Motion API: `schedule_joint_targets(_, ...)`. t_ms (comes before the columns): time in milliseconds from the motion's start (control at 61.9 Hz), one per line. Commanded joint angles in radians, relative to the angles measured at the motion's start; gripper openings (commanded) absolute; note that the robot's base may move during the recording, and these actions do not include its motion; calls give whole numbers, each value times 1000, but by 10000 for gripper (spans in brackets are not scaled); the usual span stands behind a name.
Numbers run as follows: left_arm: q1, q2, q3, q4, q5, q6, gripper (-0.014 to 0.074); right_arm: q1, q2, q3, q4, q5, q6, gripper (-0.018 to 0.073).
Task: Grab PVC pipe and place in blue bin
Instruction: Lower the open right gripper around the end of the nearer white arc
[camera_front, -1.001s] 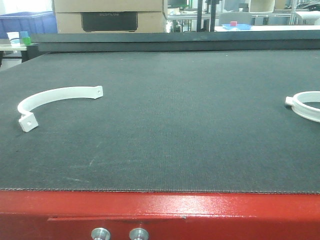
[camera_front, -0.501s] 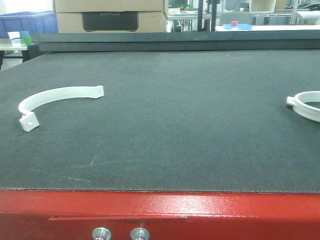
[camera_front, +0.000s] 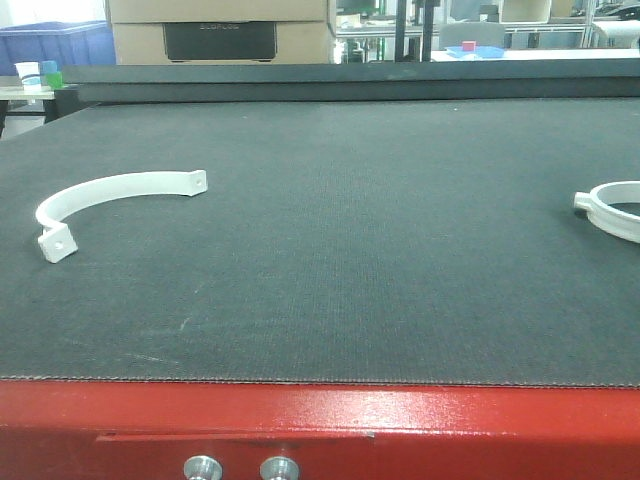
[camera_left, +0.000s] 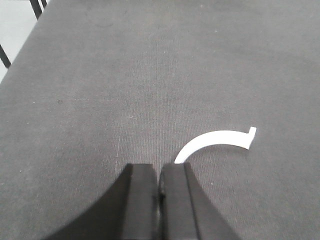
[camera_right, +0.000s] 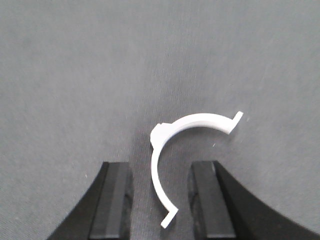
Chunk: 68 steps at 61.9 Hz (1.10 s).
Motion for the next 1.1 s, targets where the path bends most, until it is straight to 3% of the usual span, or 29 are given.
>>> schedule_joint_targets(0, 2, 34, -54, 1, 10, 0, 194, -4, 29, -10, -12, -20, -10, 183)
schedule_joint_targets(129, 2, 90, -110, 1, 12, 0, 290, -4, 76, -10, -16, -45, -26, 183)
schedule_joint_targets(436, 2, 204, -154, 1, 7, 0, 276, -4, 194, -70, -66, 3, -28, 187)
schedule_joint_targets(581, 2, 232, -155, 1, 4, 0, 276, -2, 246, -107, -89, 58, -28, 256)
schedule_joint_targets(711, 2, 240, -155, 1, -27, 0, 276, 8, 277, -109, -89, 58, -28, 321)
schedule_joint_targets(1082, 2, 270, -155, 1, -71, 0, 276, 17, 340, -109, -101, -6, -28, 318)
